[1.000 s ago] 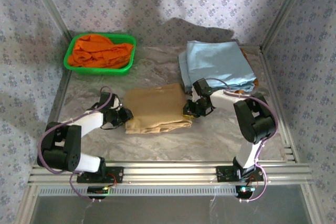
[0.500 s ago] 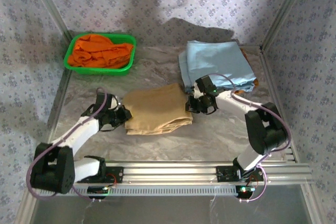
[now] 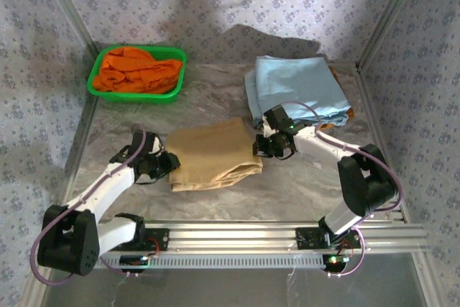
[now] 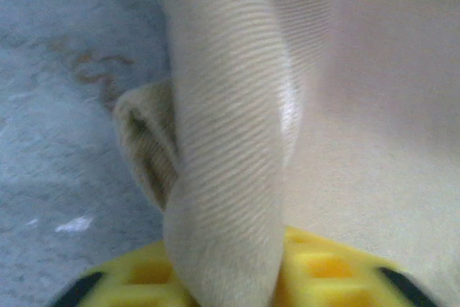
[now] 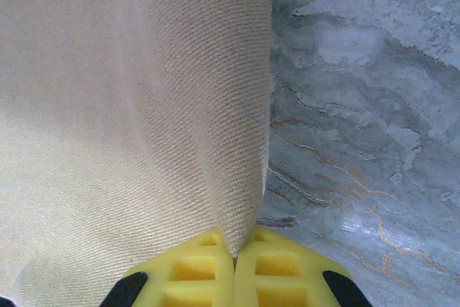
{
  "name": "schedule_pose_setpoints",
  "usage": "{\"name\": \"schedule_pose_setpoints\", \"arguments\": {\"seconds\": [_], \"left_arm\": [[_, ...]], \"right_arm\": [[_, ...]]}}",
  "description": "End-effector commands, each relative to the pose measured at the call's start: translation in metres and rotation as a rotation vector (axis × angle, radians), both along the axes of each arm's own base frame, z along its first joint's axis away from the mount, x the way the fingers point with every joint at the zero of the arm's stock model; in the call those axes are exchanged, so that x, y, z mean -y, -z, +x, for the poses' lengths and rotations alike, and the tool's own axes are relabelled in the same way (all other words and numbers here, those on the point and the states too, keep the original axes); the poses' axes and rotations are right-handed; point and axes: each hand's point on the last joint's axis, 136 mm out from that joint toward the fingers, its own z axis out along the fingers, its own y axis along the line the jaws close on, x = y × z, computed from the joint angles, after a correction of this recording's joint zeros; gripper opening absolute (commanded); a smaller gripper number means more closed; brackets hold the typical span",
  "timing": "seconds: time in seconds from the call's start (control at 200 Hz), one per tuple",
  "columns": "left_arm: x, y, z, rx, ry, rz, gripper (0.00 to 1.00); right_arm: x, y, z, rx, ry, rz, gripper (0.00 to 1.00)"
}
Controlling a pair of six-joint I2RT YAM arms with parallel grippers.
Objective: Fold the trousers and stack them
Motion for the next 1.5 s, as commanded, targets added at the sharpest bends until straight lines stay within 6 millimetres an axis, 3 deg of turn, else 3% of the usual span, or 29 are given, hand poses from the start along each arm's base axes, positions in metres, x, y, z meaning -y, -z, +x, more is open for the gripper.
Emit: {"name": "schedule_pose_setpoints", "arguments": {"seconds": [0.0, 0.035, 0.12, 0.21, 0.385, 0.49, 0.64, 0.7, 0.844, 0.929, 0.989, 1.144, 1.304, 1.494], "left_arm": [[-0.012, 0.013, -0.011, -0.066, -0.033, 0.07, 0.49], [-0.014, 0.015, -0.012, -0.074, -0.036, 0.086, 0.58], [-0.017, 0.022, -0.013, -0.085, -0.033, 0.113, 0.67], [-0.012, 0.031, -0.01, -0.092, -0.01, 0.101, 0.68], [0.017, 0.041, -0.001, -0.066, 0.097, 0.017, 0.64], [0.03, 0.043, -0.002, -0.043, 0.13, -0.014, 0.54], [0.045, 0.035, -0.001, 0.008, 0.163, -0.065, 0.29], [0.053, 0.031, -0.001, 0.033, 0.193, -0.101, 0.24], [0.048, 0.035, -0.003, 0.032, 0.203, -0.069, 0.17], [0.042, 0.038, -0.005, 0.02, 0.189, -0.036, 0.0], [0.039, 0.036, -0.005, 0.03, 0.178, -0.022, 0.0], [0.029, 0.002, 0.003, 0.116, 0.134, 0.011, 0.0], [0.021, -0.049, 0.009, 0.232, 0.106, 0.033, 0.0], [0.017, -0.071, 0.011, 0.262, 0.091, 0.049, 0.0]], "right_arm": [[0.007, 0.02, -0.005, -0.045, 0.014, -0.043, 0.0], [0.005, 0.024, -0.006, -0.051, 0.011, -0.044, 0.0], [0.002, 0.031, -0.008, -0.064, 0.004, -0.046, 0.0], [0.0, 0.035, -0.008, -0.067, 0.0, -0.05, 0.0], [0.003, 0.04, -0.011, -0.079, 0.001, -0.058, 0.0], [0.004, 0.041, -0.012, -0.085, 0.002, -0.059, 0.0], [0.005, 0.044, -0.013, -0.089, 0.006, -0.057, 0.0], [0.004, 0.045, -0.014, -0.093, 0.006, -0.054, 0.0], [0.006, 0.046, -0.015, -0.095, 0.007, -0.057, 0.0], [0.007, 0.044, -0.015, -0.088, 0.008, -0.057, 0.0], [0.009, 0.042, -0.015, -0.084, 0.013, -0.057, 0.0], [0.011, 0.024, -0.012, -0.044, 0.027, -0.049, 0.0], [0.01, -0.02, -0.005, 0.057, 0.015, -0.055, 0.0], [0.006, -0.047, -0.001, 0.113, 0.008, -0.054, 0.0]]}}
